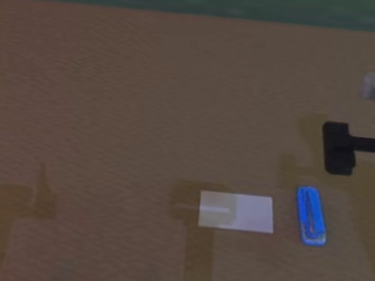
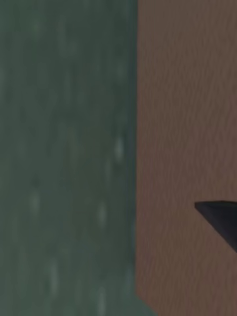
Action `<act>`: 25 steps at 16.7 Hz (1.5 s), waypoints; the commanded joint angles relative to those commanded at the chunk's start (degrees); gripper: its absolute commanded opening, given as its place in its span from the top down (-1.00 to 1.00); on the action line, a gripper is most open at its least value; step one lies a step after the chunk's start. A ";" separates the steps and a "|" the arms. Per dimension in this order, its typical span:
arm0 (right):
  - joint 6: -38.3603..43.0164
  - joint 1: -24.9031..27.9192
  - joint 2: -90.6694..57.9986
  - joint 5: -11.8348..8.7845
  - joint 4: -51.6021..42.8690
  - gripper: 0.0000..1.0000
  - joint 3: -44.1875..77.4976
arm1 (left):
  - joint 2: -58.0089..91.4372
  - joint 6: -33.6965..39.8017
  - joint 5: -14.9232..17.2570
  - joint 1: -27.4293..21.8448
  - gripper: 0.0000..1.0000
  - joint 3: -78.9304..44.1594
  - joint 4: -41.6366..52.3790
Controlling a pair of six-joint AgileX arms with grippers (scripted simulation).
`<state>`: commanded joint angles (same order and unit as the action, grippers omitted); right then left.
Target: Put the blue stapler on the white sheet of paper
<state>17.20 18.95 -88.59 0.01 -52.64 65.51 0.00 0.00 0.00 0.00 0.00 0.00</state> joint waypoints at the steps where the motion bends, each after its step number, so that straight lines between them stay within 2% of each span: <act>1: 0.82 0.89 -3.92 -0.05 -2.35 -1.00 3.14 | 0.00 0.00 0.00 0.00 -1.00 0.00 0.00; 6: 3.57 3.91 -17.41 -0.31 -9.94 -1.00 14.09 | 0.00 0.00 0.00 0.00 -1.00 0.00 0.00; 13: 3.82 4.01 -18.75 -0.36 -10.51 -1.00 15.21 | 0.00 0.00 0.00 0.00 -1.00 0.00 0.00; 16: 3.80 4.17 -20.41 -0.35 -6.44 -1.00 12.54 | 0.00 0.00 0.00 0.00 -1.00 0.00 0.00; 21: 4.14 4.43 -25.86 -0.32 7.29 -1.00 5.01 | 0.00 0.00 0.00 0.00 -1.00 0.00 0.00; 25: 4.27 4.53 -27.46 -0.31 10.31 -1.00 3.01 | 0.00 0.00 0.00 0.00 -1.00 0.00 0.00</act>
<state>21.47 23.48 -116.05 -0.30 -42.33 68.52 0.00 0.00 0.00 0.00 0.00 0.00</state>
